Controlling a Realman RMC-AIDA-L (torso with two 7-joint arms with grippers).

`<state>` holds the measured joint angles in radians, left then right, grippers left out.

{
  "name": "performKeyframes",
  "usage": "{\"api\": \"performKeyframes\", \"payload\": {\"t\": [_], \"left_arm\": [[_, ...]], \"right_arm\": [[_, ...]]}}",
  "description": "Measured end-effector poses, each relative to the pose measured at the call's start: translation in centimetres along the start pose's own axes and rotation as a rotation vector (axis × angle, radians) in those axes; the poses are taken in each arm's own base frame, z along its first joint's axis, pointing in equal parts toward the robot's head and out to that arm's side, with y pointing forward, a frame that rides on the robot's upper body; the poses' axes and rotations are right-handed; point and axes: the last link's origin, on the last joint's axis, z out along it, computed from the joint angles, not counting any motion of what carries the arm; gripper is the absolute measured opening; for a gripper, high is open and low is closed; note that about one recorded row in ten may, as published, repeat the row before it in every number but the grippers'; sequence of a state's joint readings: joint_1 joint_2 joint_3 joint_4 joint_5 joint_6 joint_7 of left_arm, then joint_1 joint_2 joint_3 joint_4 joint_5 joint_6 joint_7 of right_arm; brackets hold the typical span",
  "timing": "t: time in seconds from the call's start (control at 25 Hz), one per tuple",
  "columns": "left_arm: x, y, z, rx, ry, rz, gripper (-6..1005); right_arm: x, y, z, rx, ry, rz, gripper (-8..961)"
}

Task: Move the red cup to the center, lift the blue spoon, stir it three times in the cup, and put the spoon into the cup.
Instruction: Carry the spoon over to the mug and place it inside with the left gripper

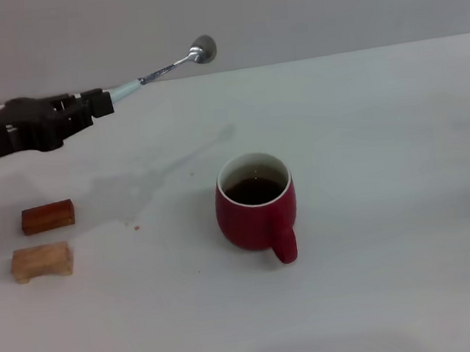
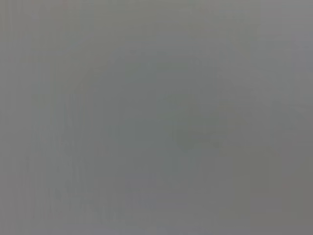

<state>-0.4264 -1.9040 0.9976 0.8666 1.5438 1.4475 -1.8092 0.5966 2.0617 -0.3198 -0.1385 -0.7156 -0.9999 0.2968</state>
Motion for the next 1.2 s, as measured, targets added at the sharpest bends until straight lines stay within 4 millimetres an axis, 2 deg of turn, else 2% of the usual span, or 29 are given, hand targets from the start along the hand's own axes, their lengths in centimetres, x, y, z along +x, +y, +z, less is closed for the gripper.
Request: {"api": "performKeyframes", "payload": {"t": [0.04, 0.12, 0.24, 0.36, 0.84, 1.2], "left_arm": [[1.0, 0.2, -0.5, -0.012, -0.031, -0.012, 132], [1.0, 0.2, -0.5, -0.012, -0.031, -0.012, 132], [2.6, 0.7, -1.1, -0.027, -0.097, -0.02, 132], [3.4, 0.9, -1.0, -0.023, -0.15, -0.011, 132], [5.5, 2.2, 1.2, -0.02, -0.392, 0.062, 133], [6.6, 2.7, 2.7, -0.009, -0.494, 0.116, 133]], "right_arm": [[0.1, 0.0, 0.0, 0.0, 0.007, -0.001, 443], [0.2, 0.0, 0.0, 0.0, 0.011, -0.001, 442], [0.2, 0.1, 0.1, -0.001, 0.017, -0.001, 442], [0.2, 0.2, 0.2, -0.002, 0.018, -0.001, 442], [0.4, 0.5, 0.4, -0.001, 0.038, 0.002, 443], [0.5, 0.4, 0.4, 0.004, 0.043, 0.005, 443]]}}
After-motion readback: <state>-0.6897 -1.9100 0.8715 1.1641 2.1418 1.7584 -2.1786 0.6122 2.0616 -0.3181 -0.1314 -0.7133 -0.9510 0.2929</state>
